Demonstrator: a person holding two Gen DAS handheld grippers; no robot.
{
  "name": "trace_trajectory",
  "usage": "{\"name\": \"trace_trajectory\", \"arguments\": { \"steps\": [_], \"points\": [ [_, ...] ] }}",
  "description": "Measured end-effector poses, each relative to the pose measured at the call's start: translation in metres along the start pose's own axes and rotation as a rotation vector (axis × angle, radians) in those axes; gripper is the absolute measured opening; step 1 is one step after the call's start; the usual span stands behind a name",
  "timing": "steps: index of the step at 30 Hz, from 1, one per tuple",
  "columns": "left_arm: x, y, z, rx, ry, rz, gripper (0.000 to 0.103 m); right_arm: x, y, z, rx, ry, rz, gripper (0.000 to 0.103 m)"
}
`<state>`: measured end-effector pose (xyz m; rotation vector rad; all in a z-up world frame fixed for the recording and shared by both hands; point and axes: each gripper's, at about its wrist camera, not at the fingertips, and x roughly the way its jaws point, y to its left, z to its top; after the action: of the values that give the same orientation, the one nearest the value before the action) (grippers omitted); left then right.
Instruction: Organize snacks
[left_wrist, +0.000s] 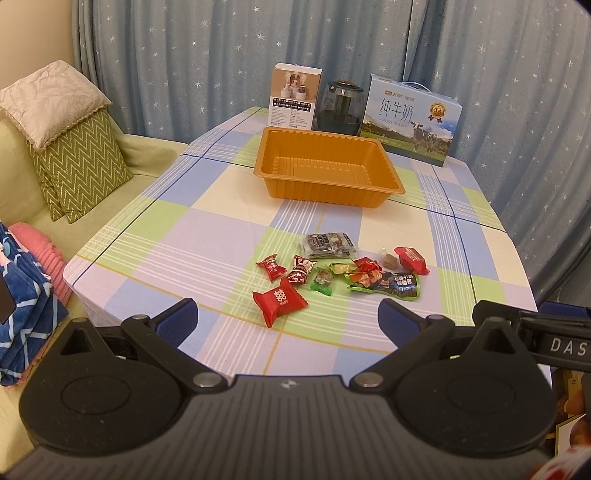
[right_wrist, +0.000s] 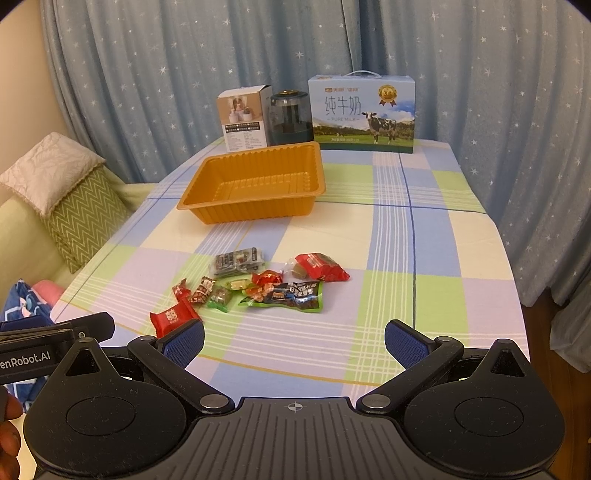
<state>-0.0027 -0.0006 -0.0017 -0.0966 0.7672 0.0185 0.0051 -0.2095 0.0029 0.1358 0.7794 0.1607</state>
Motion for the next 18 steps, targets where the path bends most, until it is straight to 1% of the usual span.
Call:
{"name": "trace_trajectory", "arguments": {
  "steps": [15,18],
  "points": [
    [0.0011,0.0009,-0.0002,-0.004,0.000,-0.003,0.103,0.0006,-0.0006,0.0007,-0.002,0.001,0.000,0.103],
    [0.0041,0.0033,0.0006,-0.019,0.004,-0.013,0.103,0.0007,-0.0010,0.0003,0.007,-0.013,-0.001,0.103]
  ]
}}
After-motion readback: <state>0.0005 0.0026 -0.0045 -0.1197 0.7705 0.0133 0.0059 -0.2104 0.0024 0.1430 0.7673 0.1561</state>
